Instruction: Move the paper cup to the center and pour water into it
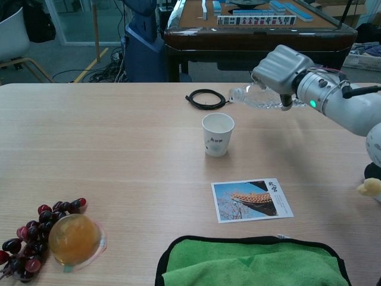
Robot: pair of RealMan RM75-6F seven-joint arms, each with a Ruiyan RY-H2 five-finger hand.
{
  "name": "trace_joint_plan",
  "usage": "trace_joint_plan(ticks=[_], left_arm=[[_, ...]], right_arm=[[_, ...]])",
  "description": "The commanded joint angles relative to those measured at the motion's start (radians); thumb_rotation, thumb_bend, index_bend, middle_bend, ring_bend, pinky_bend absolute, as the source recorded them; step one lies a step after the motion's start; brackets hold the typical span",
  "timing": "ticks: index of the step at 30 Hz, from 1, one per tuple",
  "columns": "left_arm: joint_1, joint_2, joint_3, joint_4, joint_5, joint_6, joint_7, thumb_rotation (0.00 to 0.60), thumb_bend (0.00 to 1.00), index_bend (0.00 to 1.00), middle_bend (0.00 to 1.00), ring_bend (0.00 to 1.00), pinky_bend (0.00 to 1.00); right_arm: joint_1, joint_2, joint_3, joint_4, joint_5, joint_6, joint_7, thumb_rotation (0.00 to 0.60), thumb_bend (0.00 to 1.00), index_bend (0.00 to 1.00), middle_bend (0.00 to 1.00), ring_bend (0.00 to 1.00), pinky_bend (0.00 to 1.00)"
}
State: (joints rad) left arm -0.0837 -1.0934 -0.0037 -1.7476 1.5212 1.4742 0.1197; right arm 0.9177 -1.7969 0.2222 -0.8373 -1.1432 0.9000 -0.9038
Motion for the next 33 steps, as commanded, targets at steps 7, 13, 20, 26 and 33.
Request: trace_joint_plan(ticks=[7,13,20,26,33], left_arm=[[0.001,0.002,-0.001,-0.002,0.001,0.0,-0.002,0.6,0.38,0.19,0.0,0.0,0.15],[0.002,0.005,-0.002,-0.005,0.002,0.003,-0.006,0.6,0.38,0.19,0.0,0.0,0.15],[0.003,0.007,-0.001,-0.007,0.002,0.002,-0.005,0.6,0.38,0.19,0.0,0.0,0.15],[0.003,0.006,-0.001,-0.008,0.007,0.004,-0.004,0.6,0.38,0.19,0.0,0.0,0.16],[0.004,0.007,-0.001,-0.008,0.007,0.005,-0.007,0.6,0.38,0.19,0.0,0.0,0.16]], right_arm=[[0.018,-0.005,-0.018,0.002,0.015,-0.006,-0.096,0.6,0.13,0.64,0.63,0.56,0.58],[0.028,-0.015,-0.029,0.008,0.018,-0.007,-0.145,0.6,0.13,0.65,0.63,0.56,0.58],[0.04,-0.028,-0.04,0.013,0.015,-0.005,-0.184,0.6,0.14,0.65,0.63,0.56,0.58],[0.047,-0.047,-0.04,0.02,0.017,0.002,-0.202,0.6,0.14,0.65,0.63,0.56,0.58],[0.055,-0.057,-0.046,0.021,0.013,0.013,-0.241,0.6,0.14,0.65,0.63,0.56,0.58]])
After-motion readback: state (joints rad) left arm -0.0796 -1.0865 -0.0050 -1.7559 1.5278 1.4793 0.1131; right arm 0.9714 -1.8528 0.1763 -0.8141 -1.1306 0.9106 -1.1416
